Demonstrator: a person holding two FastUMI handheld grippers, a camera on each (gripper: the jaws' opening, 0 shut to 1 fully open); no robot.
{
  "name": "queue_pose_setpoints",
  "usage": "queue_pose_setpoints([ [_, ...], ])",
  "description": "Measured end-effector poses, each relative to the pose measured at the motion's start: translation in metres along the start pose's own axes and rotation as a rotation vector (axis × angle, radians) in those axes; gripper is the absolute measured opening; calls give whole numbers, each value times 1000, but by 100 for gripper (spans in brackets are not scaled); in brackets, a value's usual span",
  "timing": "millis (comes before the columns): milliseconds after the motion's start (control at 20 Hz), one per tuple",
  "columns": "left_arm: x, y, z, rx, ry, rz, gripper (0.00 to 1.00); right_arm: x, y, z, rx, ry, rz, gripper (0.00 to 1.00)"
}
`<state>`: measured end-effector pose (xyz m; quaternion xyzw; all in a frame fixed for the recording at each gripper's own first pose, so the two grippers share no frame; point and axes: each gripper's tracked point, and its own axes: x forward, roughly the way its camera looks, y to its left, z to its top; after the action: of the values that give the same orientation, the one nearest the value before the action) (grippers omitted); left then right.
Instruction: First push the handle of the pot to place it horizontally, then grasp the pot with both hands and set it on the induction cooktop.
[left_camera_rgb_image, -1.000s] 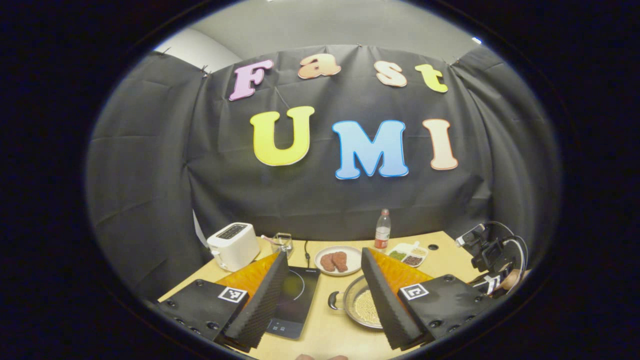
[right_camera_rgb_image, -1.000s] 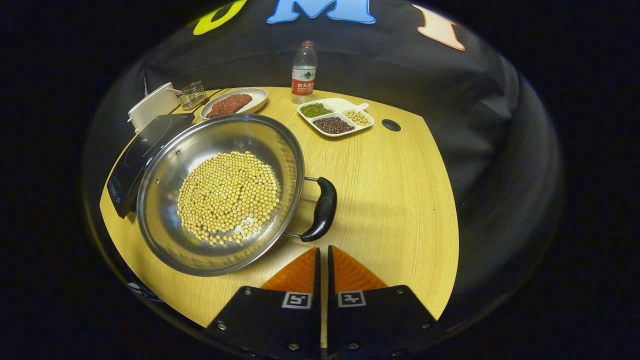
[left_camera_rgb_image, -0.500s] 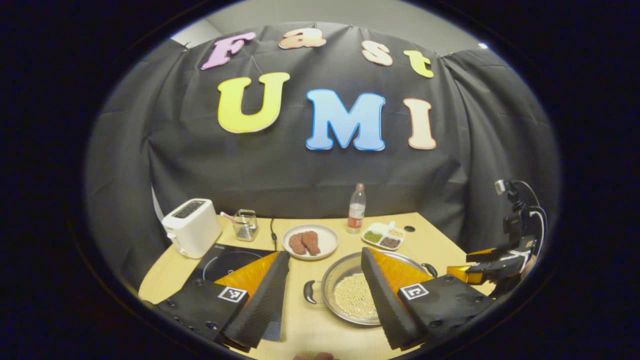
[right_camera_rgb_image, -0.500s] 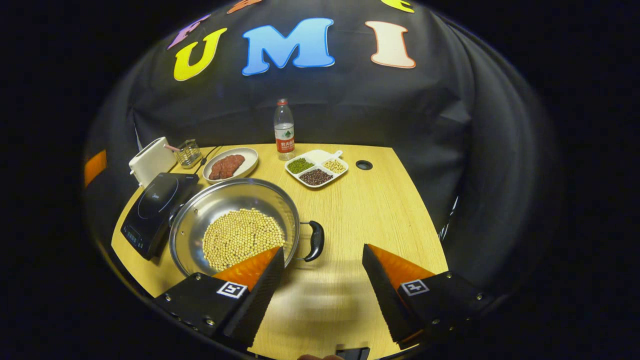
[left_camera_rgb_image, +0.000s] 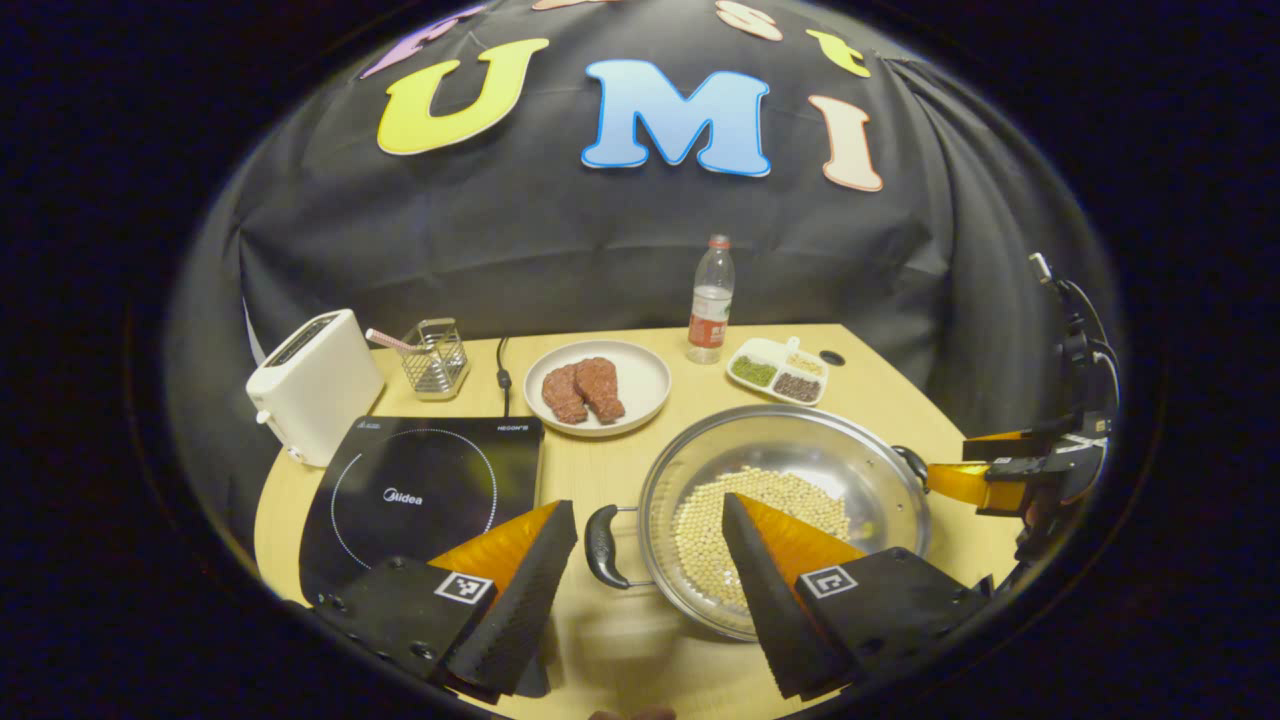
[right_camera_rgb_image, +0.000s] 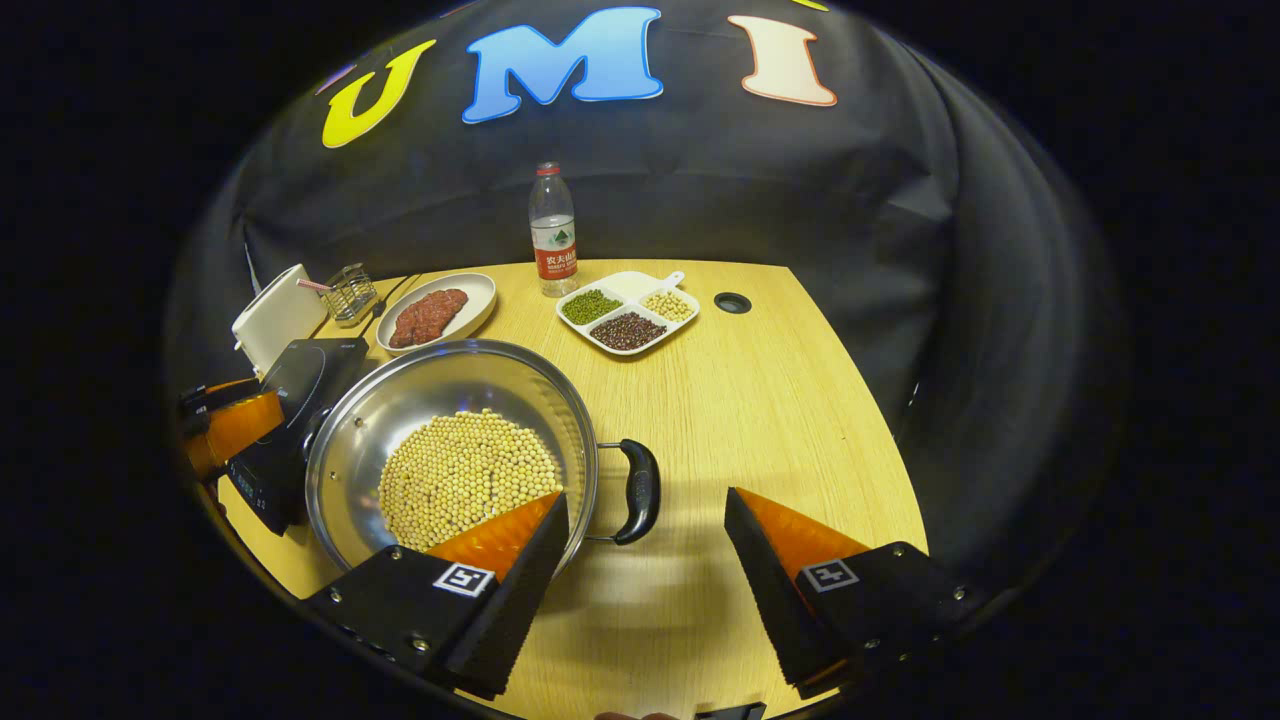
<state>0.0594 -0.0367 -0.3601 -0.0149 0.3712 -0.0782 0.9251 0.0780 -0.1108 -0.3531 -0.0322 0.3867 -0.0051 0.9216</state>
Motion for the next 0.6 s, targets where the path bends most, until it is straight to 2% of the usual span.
queue_pose_setpoints([
  [100, 18, 8, -13, -13, 46, 6, 100, 10, 4, -2, 0, 15, -4, 96],
  [150, 25, 13, -20, -14, 73, 11, 97, 15, 4, -1, 1, 20, -15, 96],
  [300, 38, 18, -47, -12, 166, 21, 97, 28, 3, 2, 6, 26, -35, 96],
  [450, 49, 20, -55, -5, 195, 20, 97, 42, 0, -1, -6, 58, -53, 86],
  [550, 55, 21, -57, 3, 213, 22, 100, 46, 4, 0, 9, 72, -48, 86],
  [600, 57, 21, -61, 6, 228, 23, 94, 51, 4, -1, 16, 79, -49, 86],
])
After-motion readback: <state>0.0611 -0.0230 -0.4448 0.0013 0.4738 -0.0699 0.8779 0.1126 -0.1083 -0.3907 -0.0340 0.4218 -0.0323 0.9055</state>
